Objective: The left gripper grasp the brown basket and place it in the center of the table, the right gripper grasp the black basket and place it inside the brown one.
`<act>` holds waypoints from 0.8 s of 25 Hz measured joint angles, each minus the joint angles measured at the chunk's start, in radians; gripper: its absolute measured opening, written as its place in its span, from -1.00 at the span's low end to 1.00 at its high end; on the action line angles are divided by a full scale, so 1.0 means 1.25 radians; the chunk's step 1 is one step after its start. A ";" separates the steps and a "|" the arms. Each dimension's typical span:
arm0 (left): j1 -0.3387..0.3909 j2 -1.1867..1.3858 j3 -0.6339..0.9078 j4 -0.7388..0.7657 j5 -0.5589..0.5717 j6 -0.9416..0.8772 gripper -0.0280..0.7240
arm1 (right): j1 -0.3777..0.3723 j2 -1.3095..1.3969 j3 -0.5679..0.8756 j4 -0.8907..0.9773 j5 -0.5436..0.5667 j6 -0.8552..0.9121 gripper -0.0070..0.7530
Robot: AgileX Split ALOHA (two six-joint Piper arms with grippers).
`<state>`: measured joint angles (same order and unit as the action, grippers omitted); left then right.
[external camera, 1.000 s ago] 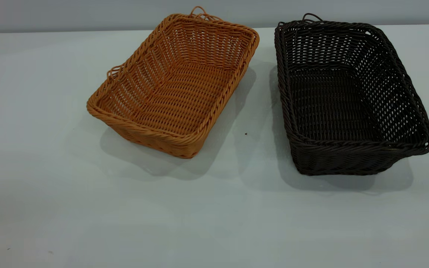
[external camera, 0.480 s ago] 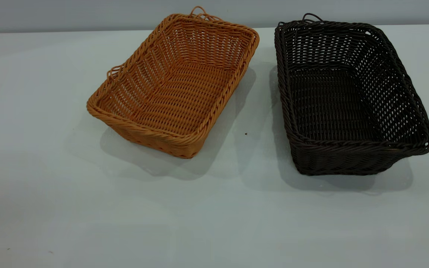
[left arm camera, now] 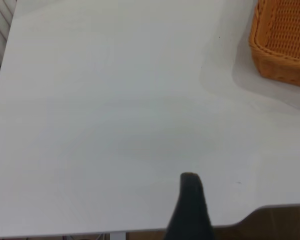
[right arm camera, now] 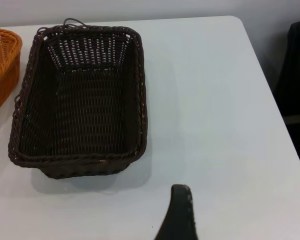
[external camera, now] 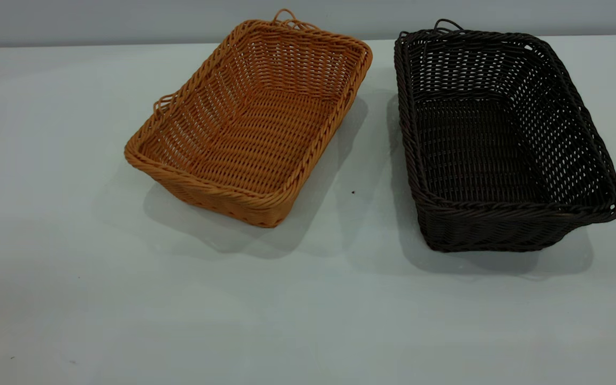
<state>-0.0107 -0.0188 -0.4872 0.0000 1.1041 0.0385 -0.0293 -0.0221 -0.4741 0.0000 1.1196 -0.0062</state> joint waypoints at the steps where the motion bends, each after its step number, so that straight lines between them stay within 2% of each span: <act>1: 0.000 0.000 0.000 0.000 0.000 0.000 0.48 | 0.000 0.000 0.000 0.000 0.000 0.000 0.50; 8: 0.000 0.023 -0.021 0.000 -0.025 -0.010 0.48 | 0.000 0.000 0.000 0.000 0.000 0.000 0.50; 14: 0.000 0.274 -0.108 -0.028 -0.173 -0.031 0.48 | 0.000 0.000 0.000 0.013 0.000 0.001 0.50; 20: 0.000 0.622 -0.191 -0.052 -0.393 0.003 0.48 | 0.000 0.000 0.000 0.018 0.000 0.005 0.50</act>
<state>-0.0107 0.7591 -0.7264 -0.0647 0.6129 0.0427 -0.0293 -0.0221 -0.4741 0.0231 1.1196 0.0000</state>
